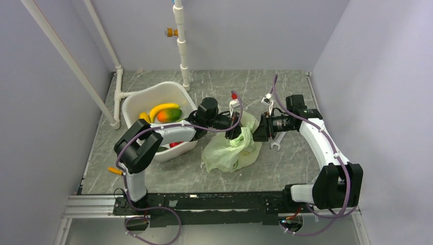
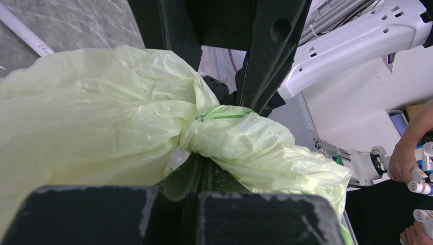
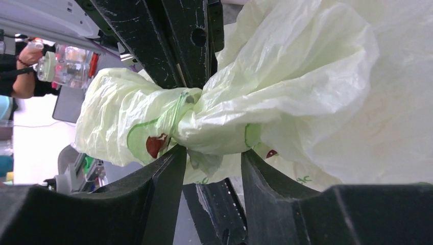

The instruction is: Place the fake fruits into the plastic bag and tie a complex knot

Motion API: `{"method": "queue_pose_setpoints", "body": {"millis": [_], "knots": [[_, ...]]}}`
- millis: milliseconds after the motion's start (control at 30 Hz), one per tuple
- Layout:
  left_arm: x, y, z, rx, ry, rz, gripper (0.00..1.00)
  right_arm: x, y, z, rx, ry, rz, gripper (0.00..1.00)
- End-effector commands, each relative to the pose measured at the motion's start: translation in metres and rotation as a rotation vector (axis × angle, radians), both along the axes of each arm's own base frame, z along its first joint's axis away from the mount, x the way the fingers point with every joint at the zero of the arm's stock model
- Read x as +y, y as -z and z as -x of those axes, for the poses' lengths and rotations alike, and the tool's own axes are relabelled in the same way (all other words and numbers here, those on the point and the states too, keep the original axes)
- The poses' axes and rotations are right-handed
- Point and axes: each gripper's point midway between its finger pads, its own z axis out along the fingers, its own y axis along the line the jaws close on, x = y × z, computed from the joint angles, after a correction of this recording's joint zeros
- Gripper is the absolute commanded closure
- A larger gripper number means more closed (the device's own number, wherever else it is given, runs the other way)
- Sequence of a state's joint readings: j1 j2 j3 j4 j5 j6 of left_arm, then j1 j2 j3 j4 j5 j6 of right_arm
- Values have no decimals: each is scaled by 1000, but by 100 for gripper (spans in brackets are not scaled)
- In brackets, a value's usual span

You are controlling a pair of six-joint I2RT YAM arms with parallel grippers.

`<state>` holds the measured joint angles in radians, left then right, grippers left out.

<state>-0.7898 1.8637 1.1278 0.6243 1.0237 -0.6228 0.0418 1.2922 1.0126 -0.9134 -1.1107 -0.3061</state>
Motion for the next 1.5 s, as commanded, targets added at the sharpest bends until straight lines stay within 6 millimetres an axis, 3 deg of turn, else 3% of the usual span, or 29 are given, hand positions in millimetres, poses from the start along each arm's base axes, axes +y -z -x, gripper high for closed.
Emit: {"method": "queue_pose_setpoints", "body": {"millis": [0, 100, 267, 333, 533, 733, 900, 1033, 1133, 1367, 1467], "knots": [[-7, -24, 2, -58, 37, 68, 100, 9, -3, -4, -39, -21, -34, 55], [-7, -24, 3, -62, 39, 67, 100, 10, -6, -6, -50, -25, -39, 68], [0, -16, 0, -67, 22, 43, 100, 8, -11, -1, -76, -47, -26, 100], [5, -13, -6, -74, 2, 30, 100, 6, -11, 0, -85, -53, -15, 100], [25, -10, -22, -92, -51, -1, 80, -2, -11, -3, -115, -32, 5, 100], [37, -11, -18, -102, -50, -29, 65, -2, -19, -9, -143, -16, -4, 100], [83, -20, -34, -229, -141, -78, 49, -2, -22, -9, -161, -2, -5, 100], [115, -23, -29, -468, -97, -160, 41, -1, -23, -9, -161, 22, -22, 100], [114, -22, -20, -560, -54, -212, 37, 2, -25, -13, -166, 46, -41, 100], [85, -38, -17, -617, -28, -216, 32, 8, -24, -12, -170, 60, -30, 100], [76, -42, -7, -629, 21, -199, 32, 7, -25, -12, -177, 74, -19, 100]]}}
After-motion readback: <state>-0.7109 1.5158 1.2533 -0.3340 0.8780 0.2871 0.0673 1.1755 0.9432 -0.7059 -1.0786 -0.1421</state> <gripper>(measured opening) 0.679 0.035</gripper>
